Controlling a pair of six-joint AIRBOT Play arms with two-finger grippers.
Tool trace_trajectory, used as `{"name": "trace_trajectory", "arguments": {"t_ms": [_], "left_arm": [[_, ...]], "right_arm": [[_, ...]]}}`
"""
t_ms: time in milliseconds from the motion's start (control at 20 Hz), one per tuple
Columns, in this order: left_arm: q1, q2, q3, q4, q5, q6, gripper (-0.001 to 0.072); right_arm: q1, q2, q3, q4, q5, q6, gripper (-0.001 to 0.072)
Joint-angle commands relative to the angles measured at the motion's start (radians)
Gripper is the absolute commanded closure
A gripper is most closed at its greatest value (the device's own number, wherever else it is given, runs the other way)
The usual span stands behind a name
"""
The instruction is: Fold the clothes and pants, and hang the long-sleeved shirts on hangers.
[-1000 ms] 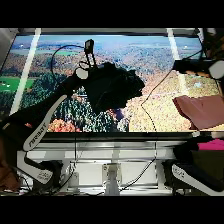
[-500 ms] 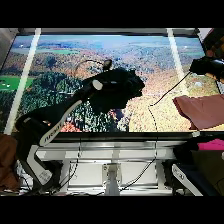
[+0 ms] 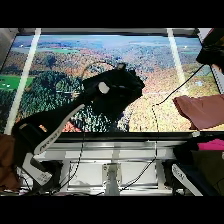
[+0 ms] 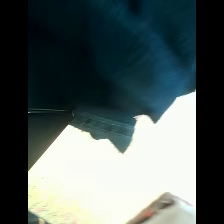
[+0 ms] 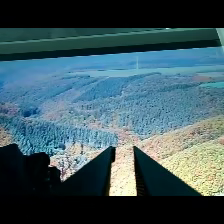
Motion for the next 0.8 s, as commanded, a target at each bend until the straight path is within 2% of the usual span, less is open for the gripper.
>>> {"name": "trace_trajectory", "arguments": {"t_ms": [0, 50, 100, 200, 300, 400, 450, 500, 550, 650, 750], "left_arm": [[0.085, 0.096, 0.0, 0.01, -0.011, 0.0, 0.0686], [0.114, 0.129, 0.0, 0.01, -0.011, 0.001, 0.0686], [0.138, 0.156, 0.0, 0.01, -0.011, 0.001, 0.0686], [0.18, 0.204, 0.0, 0.01, -0.011, 0.001, 0.0686], [0.209, 0.237, 0.0, 0.01, -0.014, 0.001, 0.0686], [0.216, 0.251, 0.0, 0.01, -0.014, 0.0, 0.0686], [0.216, 0.253, 0.0, 0.01, -0.015, 0.001, 0.0686], [0.214, 0.252, 0.0, 0.01, -0.019, 0.0, 0.0686], [0.211, 0.252, 0.0, 0.01, -0.024, 0.0, 0.0686], [0.211, 0.252, 0.0, 0.01, -0.04, 0.0, 0.0686], [0.211, 0.252, 0.0, 0.01, -0.056, 0.001, 0.0686]], "right_arm": [[-0.115, -0.07, -0.002, 0.037, 0.051, 0.002, 0.0472], [-0.171, -0.109, -0.002, 0.112, 0.108, -0.011, 0.0457], [-0.22, -0.151, -0.002, 0.232, 0.161, -0.079, 0.046], [-0.285, -0.24, -0.002, 0.573, 0.306, -0.296, 0.0513], [-0.296, -0.35, -0.002, 0.853, 0.498, -0.479, 0.0511], [-0.261, -0.447, -0.002, 0.912, 0.585, -0.549, 0.0498], [-0.229, -0.497, -0.002, 0.895, 0.594, -0.549, 0.0434], [-0.192, -0.546, -0.002, 0.877, 0.578, -0.549, 0.0269], [-0.153, -0.591, -0.002, 0.855, 0.537, -0.549, 0.0147], [-0.08, -0.65, -0.002, 0.798, 0.413, -0.541, 0.0089], [-0.022, -0.696, 0.002, 0.823, 0.305, -0.484, 0.009]]}}
